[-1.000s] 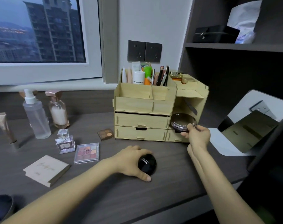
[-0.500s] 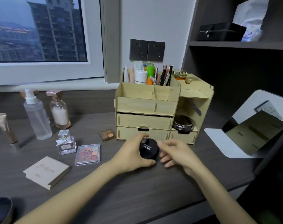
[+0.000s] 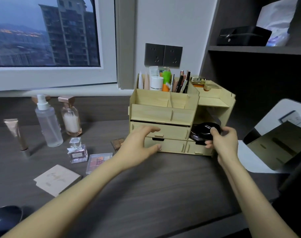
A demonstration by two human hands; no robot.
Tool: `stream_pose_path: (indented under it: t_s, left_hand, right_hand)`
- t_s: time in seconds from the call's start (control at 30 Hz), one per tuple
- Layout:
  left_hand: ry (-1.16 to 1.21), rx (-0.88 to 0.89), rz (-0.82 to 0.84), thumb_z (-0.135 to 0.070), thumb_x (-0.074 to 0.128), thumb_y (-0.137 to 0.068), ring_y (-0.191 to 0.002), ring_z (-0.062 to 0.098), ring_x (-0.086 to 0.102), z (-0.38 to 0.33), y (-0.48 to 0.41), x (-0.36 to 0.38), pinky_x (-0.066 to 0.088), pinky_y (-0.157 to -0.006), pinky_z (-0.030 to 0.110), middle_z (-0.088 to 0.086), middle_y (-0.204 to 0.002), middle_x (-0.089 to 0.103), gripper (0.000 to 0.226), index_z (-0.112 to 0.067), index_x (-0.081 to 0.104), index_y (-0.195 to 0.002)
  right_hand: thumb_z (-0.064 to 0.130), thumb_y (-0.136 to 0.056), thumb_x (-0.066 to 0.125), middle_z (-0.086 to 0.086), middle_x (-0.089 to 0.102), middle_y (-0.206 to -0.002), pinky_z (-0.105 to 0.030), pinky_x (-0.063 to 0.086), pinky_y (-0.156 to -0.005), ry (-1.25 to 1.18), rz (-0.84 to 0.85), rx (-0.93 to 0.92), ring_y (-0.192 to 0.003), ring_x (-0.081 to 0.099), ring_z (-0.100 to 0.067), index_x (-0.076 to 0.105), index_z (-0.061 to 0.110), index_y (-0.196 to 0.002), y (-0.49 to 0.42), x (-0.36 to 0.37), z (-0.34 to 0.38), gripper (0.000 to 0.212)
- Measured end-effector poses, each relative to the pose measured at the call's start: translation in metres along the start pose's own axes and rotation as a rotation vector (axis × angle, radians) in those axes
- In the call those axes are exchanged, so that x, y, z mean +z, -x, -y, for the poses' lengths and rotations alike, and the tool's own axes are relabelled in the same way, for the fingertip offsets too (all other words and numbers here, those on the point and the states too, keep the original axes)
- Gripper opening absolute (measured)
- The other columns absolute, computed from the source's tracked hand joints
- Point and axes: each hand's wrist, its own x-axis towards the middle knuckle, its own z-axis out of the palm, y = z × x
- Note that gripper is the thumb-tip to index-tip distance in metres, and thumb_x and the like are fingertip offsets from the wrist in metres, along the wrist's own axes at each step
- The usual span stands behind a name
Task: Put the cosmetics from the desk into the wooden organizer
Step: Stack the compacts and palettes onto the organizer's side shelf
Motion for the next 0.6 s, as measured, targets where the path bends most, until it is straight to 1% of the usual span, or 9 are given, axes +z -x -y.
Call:
stream_pose_path:
  t_s: [0.1, 0.17, 0.23, 0.3, 0.37, 0.43, 0.5, 0.57, 0.6]
  left_hand:
    - [-0.034, -0.001, -0.013, -0.023, 0.066, -0.083, -0.115, 0.012, 0.05, 0.008, 0.005, -0.016, 0.041, -0.102, 0.031, -0.008, -0.117, 0.058, 0.037, -0.022, 0.059, -0.118]
    - [-0.057, -0.018, -0.008, -0.024, 0.067, -0.081, -0.111, 0.015, 0.054, 0.016, 0.01, -0.028, 0.043, -0.1, 0.034, -0.01, -0.11, 0.057, 0.033, -0.023, 0.062, -0.114]
    - [-0.077, -0.039, -0.002, -0.029, 0.067, -0.079, -0.106, 0.017, 0.056, 0.023, 0.016, -0.039, 0.046, -0.096, 0.036, -0.007, -0.109, 0.06, 0.031, -0.024, 0.064, -0.11]
    - [-0.104, -0.06, -0.01, -0.032, 0.066, -0.078, -0.105, 0.016, 0.056, 0.03, 0.023, -0.05, 0.046, -0.095, 0.035, -0.004, -0.11, 0.061, 0.03, -0.024, 0.065, -0.107]
    - [-0.124, -0.083, -0.018, -0.025, 0.069, -0.081, -0.107, 0.014, 0.056, 0.035, 0.03, -0.061, 0.045, -0.095, 0.032, -0.003, -0.11, 0.062, 0.025, -0.023, 0.065, -0.106]
    - [-0.128, -0.105, -0.021, -0.024, 0.068, -0.082, -0.106, 0.012, 0.056, 0.038, 0.039, -0.072, 0.045, -0.095, 0.03, -0.005, -0.111, 0.061, 0.023, -0.024, 0.064, -0.104]
    - [-0.122, -0.148, -0.012, -0.025, 0.067, -0.082, -0.105, 0.01, 0.055, 0.043, 0.05, -0.083, 0.045, -0.096, 0.029, -0.006, -0.112, 0.06, 0.022, -0.027, 0.063, -0.104]
    - [-0.136, -0.209, 0.012, -0.026, 0.067, -0.082, -0.105, 0.008, 0.056, 0.051, 0.063, -0.094, 0.045, -0.095, 0.029, -0.007, -0.111, 0.06, 0.02, -0.031, 0.061, -0.1]
    - [-0.158, -0.242, 0.03, -0.026, 0.067, -0.082, -0.104, 0.009, 0.056, 0.055, 0.07, -0.099, 0.046, -0.095, 0.03, -0.007, -0.111, 0.06, 0.02, -0.033, 0.061, -0.099]
  right_hand:
    - [0.021, -0.094, 0.051, -0.01, 0.06, -0.064, -0.047, 0.053, -0.063, 0.114, -0.029, -0.047, -0.048, 0.058, -0.027, 0.035, 0.014, -0.099, -0.015, 0.006, 0.002, 0.018]
    - [0.024, -0.093, 0.052, -0.017, 0.064, -0.07, -0.04, 0.052, -0.05, 0.185, -0.056, -0.068, -0.046, 0.058, -0.026, 0.036, 0.014, -0.096, -0.02, 0.007, -0.001, 0.019]
    - [0.024, -0.093, 0.053, -0.021, 0.065, -0.075, -0.028, 0.041, -0.04, 0.238, -0.076, -0.089, -0.044, 0.057, -0.024, 0.037, 0.013, -0.096, -0.022, 0.006, -0.005, 0.02]
    - [0.023, -0.092, 0.055, -0.023, 0.067, -0.074, -0.024, 0.036, -0.039, 0.256, -0.085, -0.114, -0.043, 0.055, -0.023, 0.036, 0.011, -0.094, -0.022, 0.005, -0.01, 0.023]
    - [0.024, -0.091, 0.057, -0.022, 0.067, -0.072, -0.025, 0.035, -0.039, 0.242, -0.094, -0.127, -0.04, 0.055, -0.019, 0.036, 0.012, -0.092, -0.023, 0.007, -0.013, 0.025]
    - [0.025, -0.09, 0.059, -0.02, 0.065, -0.069, -0.026, 0.036, -0.04, 0.214, -0.083, -0.122, -0.032, 0.052, -0.011, 0.037, 0.012, -0.092, -0.023, 0.007, -0.016, 0.025]
    - [0.025, -0.091, 0.057, -0.02, 0.068, -0.073, -0.029, 0.041, -0.046, 0.209, -0.05, -0.117, -0.037, 0.055, -0.009, 0.045, 0.009, -0.091, -0.019, 0.009, -0.018, 0.02]
    - [0.027, -0.091, 0.056, -0.017, 0.07, -0.079, -0.035, 0.048, -0.066, 0.301, -0.068, -0.173, -0.062, 0.063, -0.019, 0.054, 0.007, -0.09, -0.009, 0.013, -0.017, 0.02]
    - [0.027, -0.091, 0.055, -0.014, 0.07, -0.08, -0.038, 0.046, -0.076, 0.354, -0.099, -0.224, -0.074, 0.062, -0.023, 0.056, 0.007, -0.089, -0.001, 0.016, -0.016, 0.02]
